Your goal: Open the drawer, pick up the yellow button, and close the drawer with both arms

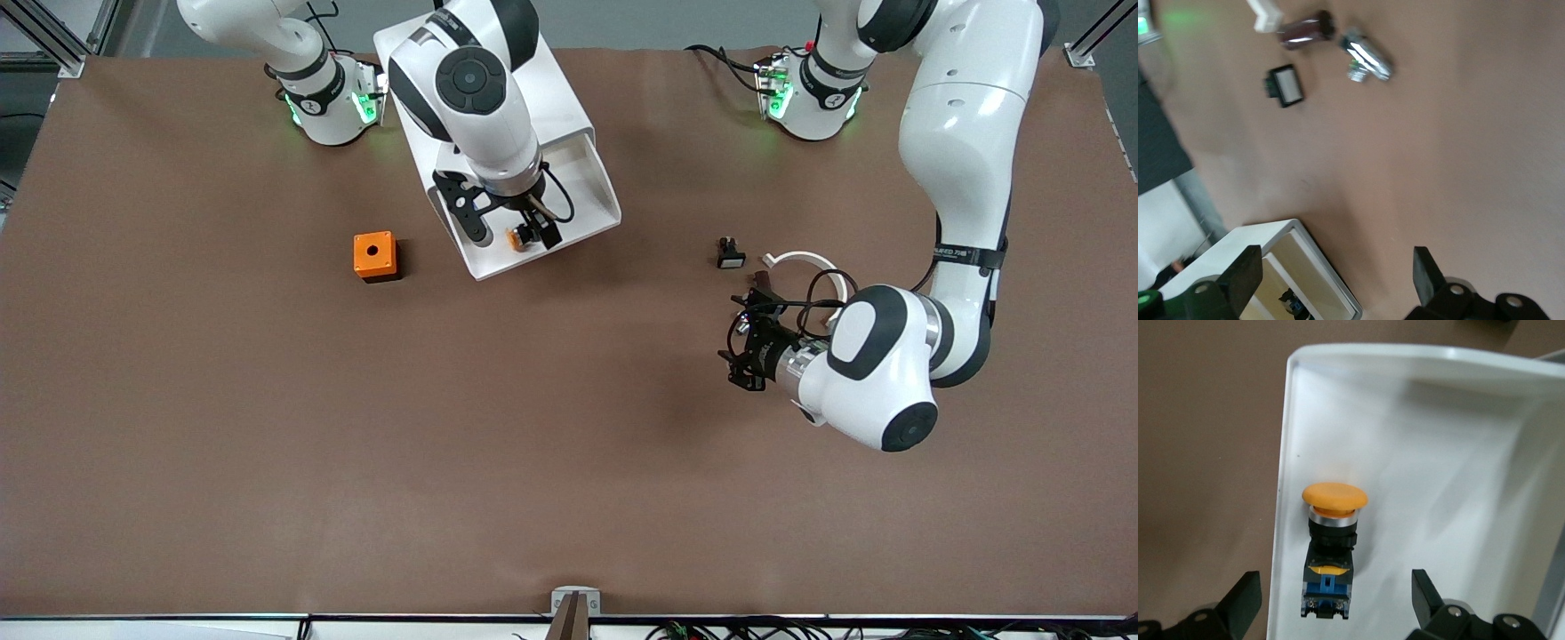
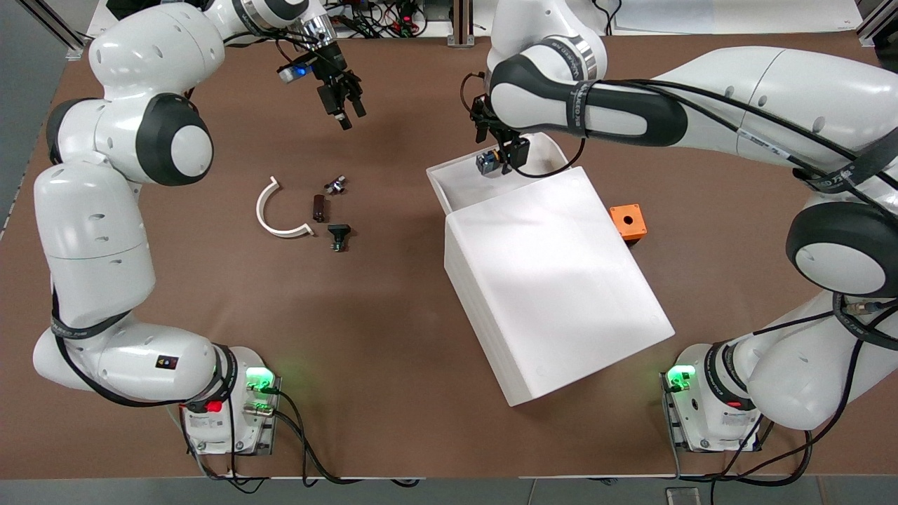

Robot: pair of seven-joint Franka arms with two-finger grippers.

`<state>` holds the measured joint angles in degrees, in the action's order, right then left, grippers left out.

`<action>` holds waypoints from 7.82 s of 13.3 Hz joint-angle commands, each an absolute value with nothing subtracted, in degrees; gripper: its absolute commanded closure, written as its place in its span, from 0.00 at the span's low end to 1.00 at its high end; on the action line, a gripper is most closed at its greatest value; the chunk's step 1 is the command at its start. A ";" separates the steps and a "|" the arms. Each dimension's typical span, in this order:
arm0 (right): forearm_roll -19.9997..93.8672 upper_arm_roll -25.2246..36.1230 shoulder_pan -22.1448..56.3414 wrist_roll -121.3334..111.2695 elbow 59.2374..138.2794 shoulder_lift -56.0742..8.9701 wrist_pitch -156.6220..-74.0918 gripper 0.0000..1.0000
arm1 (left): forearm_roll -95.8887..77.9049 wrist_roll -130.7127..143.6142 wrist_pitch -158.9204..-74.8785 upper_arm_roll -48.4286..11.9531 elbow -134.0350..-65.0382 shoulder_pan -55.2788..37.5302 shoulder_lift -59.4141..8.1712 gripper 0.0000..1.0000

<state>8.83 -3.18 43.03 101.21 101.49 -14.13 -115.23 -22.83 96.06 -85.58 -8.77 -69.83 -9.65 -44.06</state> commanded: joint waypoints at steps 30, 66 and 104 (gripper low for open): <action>5.63 -2.29 10.39 35.90 93.43 -12.04 -100.72 1.00 | 2.98 60.32 -99.48 -9.75 -70.66 -17.75 -32.69 0.01; -0.88 -2.81 -6.33 -4.57 94.75 -23.05 -114.19 0.00 | -14.68 68.20 -98.53 -15.73 -74.97 -44.64 -38.32 0.01; 0.18 -2.99 -2.20 3.78 93.43 0.70 -94.48 0.00 | 8.44 42.65 -89.66 -14.41 -75.67 -4.49 -13.90 0.00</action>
<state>0.39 -3.14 -2.38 3.10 93.09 0.01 -94.88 7.52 46.95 -91.00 -14.50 -73.64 -6.02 -17.72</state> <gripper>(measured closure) 0.000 0.000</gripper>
